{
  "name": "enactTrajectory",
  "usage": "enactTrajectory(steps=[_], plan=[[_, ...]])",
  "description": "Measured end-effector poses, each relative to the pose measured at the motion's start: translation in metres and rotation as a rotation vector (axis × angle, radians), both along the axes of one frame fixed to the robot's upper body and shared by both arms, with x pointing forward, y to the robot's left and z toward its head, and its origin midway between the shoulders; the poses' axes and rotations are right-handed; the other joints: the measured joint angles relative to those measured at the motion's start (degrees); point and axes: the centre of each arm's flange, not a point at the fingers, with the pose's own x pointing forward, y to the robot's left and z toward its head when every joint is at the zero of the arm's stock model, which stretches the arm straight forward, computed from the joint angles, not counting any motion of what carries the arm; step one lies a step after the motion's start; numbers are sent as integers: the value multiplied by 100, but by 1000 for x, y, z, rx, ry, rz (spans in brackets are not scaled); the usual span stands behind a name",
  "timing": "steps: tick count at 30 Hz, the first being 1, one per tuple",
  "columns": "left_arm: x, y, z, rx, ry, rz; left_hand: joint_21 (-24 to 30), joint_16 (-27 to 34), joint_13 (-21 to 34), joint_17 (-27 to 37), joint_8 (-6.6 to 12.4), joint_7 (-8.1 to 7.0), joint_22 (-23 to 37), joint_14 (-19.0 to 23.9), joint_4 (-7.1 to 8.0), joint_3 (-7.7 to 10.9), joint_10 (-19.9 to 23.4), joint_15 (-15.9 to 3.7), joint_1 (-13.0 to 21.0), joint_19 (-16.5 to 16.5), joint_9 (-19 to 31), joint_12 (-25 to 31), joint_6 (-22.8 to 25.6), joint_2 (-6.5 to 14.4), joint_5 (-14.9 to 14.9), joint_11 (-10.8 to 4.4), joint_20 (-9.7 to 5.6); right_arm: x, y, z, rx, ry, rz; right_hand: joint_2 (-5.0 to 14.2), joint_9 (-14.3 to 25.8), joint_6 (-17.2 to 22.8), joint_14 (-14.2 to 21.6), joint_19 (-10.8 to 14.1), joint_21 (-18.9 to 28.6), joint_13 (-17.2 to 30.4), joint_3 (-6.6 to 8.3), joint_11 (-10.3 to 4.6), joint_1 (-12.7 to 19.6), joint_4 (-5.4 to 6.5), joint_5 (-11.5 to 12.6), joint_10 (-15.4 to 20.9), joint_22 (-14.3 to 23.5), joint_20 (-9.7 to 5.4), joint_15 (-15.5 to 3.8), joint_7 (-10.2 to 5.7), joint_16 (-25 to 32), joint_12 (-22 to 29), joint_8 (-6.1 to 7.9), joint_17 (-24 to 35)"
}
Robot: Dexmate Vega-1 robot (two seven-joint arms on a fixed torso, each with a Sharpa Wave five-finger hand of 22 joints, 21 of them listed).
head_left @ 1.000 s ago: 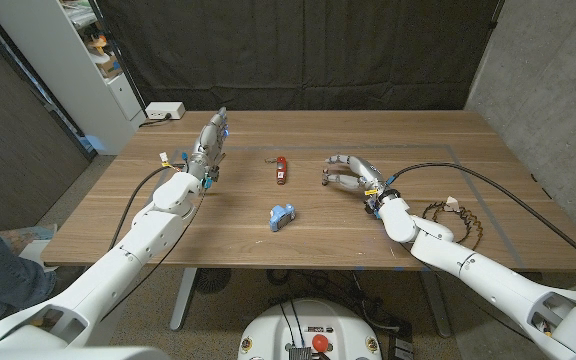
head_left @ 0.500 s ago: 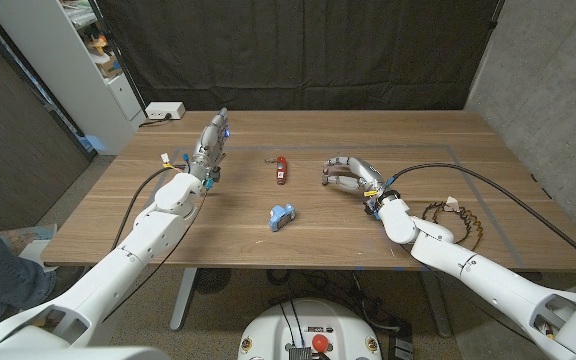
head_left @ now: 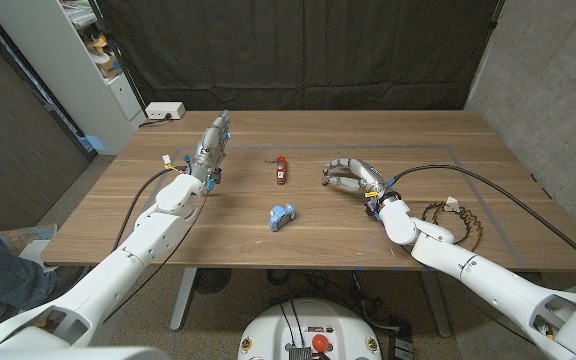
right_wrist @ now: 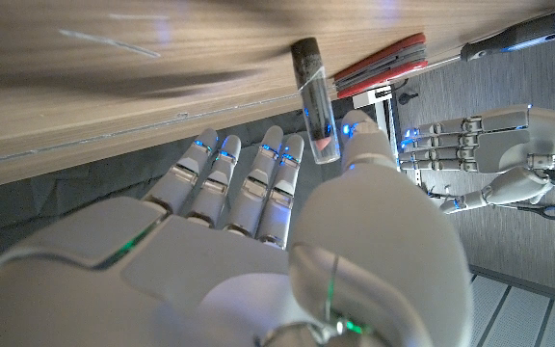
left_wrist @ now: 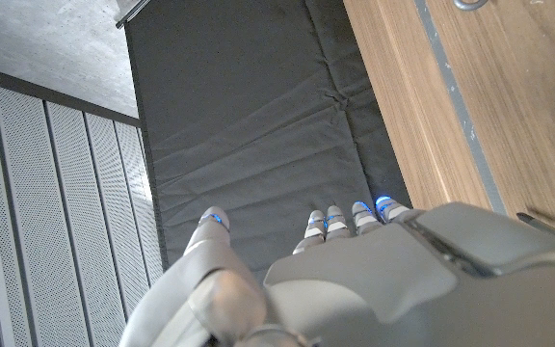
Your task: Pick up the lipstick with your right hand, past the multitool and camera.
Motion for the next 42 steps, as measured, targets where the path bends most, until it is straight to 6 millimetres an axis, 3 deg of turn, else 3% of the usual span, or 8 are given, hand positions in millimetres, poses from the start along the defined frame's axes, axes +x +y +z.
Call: enactTrajectory(steps=[27, 42], plan=[[3, -4, 1, -5, 4, -1, -23, 0, 0, 0, 0, 0, -1, 0, -25, -25, 0, 0, 0, -22, 0, 0, 0, 0, 0, 0, 22, 1, 1, 0, 7, -12, -1, 90, 0, 256, 158, 0, 0, 0, 0, -39, 90, 0, 0, 267, 0, 1, 9, -72, 0, 0, 35, 1], [2, -4, 0, -8, 6, 3, -23, 0, 0, 0, 0, 0, -1, 0, -25, -25, 0, 0, 0, 10, 0, 0, 0, 0, 0, 0, 53, 1, 3, 0, 2, -16, -14, 128, 0, 476, 317, 122, 0, 0, -23, -145, 128, 23, 0, 451, 0, 41, -9, -149, 0, 0, 44, 1]])
